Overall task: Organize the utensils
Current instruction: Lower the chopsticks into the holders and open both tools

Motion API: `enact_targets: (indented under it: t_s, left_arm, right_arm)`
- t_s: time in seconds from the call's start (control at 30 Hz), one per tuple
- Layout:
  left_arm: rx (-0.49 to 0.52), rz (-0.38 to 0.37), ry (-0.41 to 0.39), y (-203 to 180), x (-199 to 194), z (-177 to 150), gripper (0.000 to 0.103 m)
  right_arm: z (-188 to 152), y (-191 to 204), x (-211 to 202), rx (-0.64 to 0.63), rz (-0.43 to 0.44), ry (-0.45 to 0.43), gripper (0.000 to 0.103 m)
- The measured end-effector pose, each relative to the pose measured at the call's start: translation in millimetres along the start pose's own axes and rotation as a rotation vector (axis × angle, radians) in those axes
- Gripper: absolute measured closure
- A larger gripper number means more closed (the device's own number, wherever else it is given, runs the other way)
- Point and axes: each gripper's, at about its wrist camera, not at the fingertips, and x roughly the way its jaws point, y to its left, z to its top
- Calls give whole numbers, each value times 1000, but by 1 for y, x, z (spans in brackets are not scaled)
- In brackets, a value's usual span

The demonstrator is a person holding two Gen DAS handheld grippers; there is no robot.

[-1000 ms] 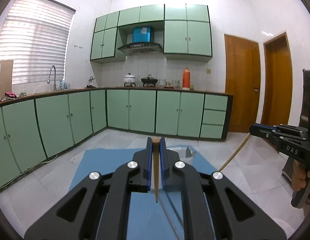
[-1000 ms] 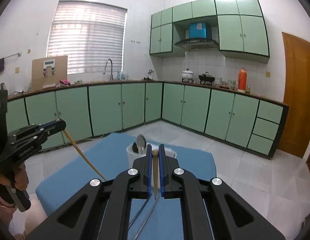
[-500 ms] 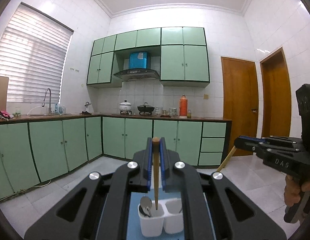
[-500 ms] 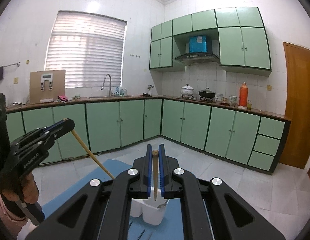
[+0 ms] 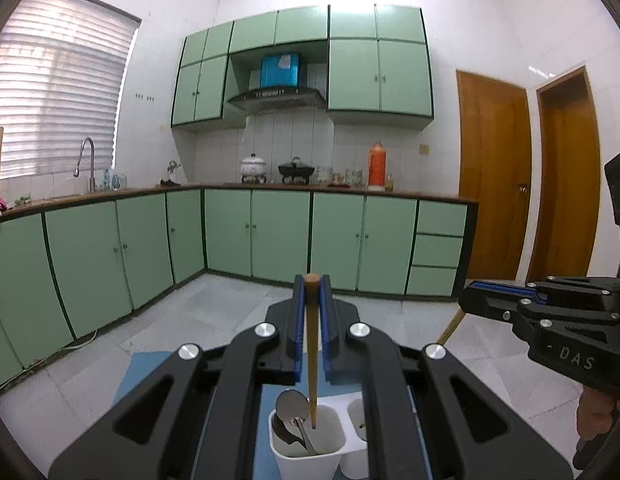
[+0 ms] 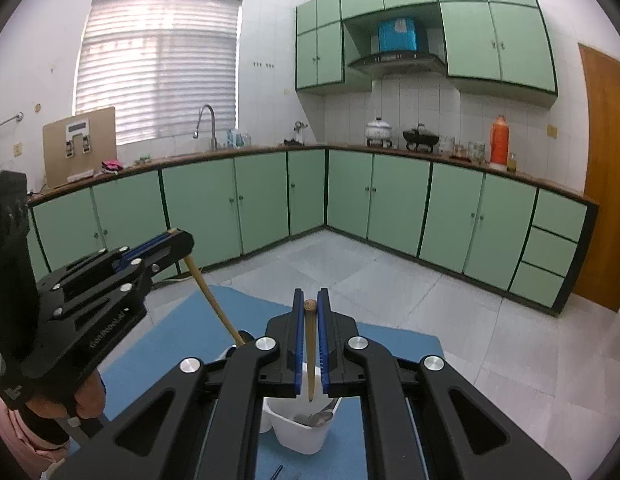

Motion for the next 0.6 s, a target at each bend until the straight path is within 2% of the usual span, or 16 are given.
enact_targets:
  t_s: [0.3, 0.4, 0.6]
  left_arm:
    - [-10, 7, 97, 16, 42, -28, 97]
    - [-17, 9, 118, 21, 50, -35, 97]
    - [-16, 19, 118, 29, 48, -39, 96]
  right_arm:
    - [-19, -12, 41, 26, 0, 63, 97]
    - [-24, -14, 45, 31, -1, 59, 96]
    - [-25, -22, 44, 55, -8, 50, 96]
